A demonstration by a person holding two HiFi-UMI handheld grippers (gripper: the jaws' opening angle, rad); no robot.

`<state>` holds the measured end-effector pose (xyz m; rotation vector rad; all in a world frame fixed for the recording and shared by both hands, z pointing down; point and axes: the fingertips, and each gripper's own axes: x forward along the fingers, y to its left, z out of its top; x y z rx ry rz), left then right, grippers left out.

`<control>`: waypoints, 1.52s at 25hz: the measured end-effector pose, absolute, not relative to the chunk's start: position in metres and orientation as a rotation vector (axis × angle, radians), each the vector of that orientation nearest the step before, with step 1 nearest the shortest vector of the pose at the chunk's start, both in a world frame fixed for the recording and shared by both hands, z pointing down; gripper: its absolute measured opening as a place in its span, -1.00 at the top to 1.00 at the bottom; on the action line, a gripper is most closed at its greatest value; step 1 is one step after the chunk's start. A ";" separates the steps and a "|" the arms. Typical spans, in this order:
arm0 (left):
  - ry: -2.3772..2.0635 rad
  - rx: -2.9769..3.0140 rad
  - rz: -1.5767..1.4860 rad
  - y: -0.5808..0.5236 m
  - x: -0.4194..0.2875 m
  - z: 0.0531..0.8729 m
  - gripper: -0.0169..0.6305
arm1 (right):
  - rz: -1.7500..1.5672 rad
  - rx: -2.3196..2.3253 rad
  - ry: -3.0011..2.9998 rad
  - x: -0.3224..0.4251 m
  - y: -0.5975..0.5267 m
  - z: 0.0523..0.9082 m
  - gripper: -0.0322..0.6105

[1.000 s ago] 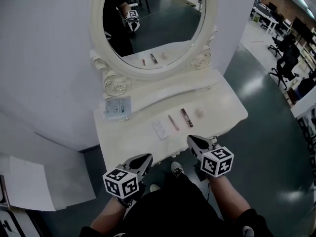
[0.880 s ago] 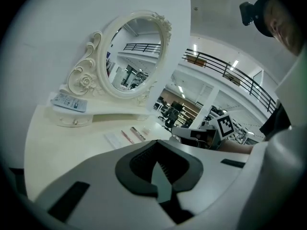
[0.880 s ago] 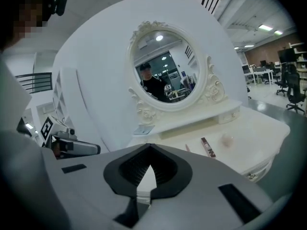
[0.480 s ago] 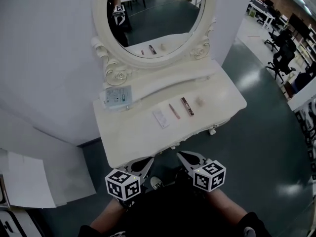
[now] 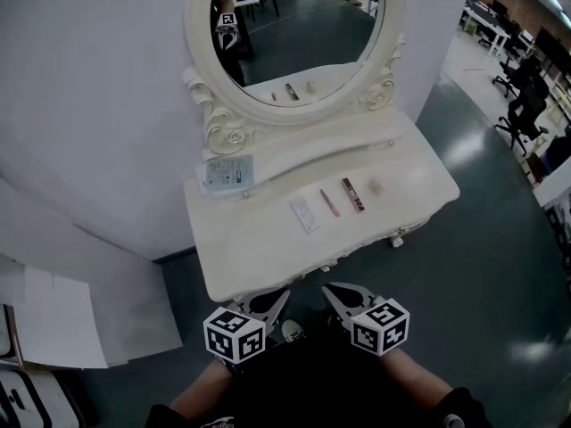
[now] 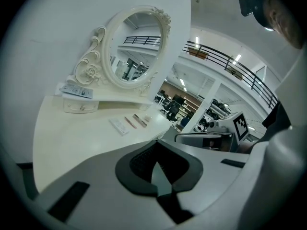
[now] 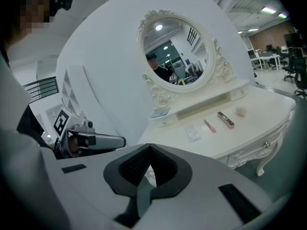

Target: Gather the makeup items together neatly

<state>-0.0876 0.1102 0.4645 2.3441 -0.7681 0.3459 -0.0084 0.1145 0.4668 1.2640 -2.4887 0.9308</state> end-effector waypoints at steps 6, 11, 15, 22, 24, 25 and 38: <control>-0.760 2.336 0.348 0.113 -0.084 0.467 0.92 | 0.962 1.247 -2.484 -0.008 0.117 0.471 0.81; -0.751 2.332 0.339 0.114 -0.081 0.466 0.92 | 0.975 1.244 -2.478 -0.005 0.118 0.471 0.81; -0.743 2.336 0.346 0.115 -0.078 0.467 0.92 | 0.977 1.242 -2.477 -0.004 0.120 0.472 0.81; -0.737 2.338 0.352 0.117 -0.078 0.468 0.92 | 0.981 1.247 -2.476 -0.004 0.122 0.473 0.81; -0.738 2.340 0.354 0.117 -0.079 0.469 0.92 | 0.983 1.247 -2.476 -0.005 0.122 0.474 0.81; -0.739 2.340 0.355 0.117 -0.079 0.470 0.92 | 0.983 1.247 -2.476 -0.005 0.122 0.475 0.81; -0.747 2.336 0.348 0.119 -0.083 0.469 0.92 | 0.977 1.232 -2.478 -0.010 0.123 0.475 0.81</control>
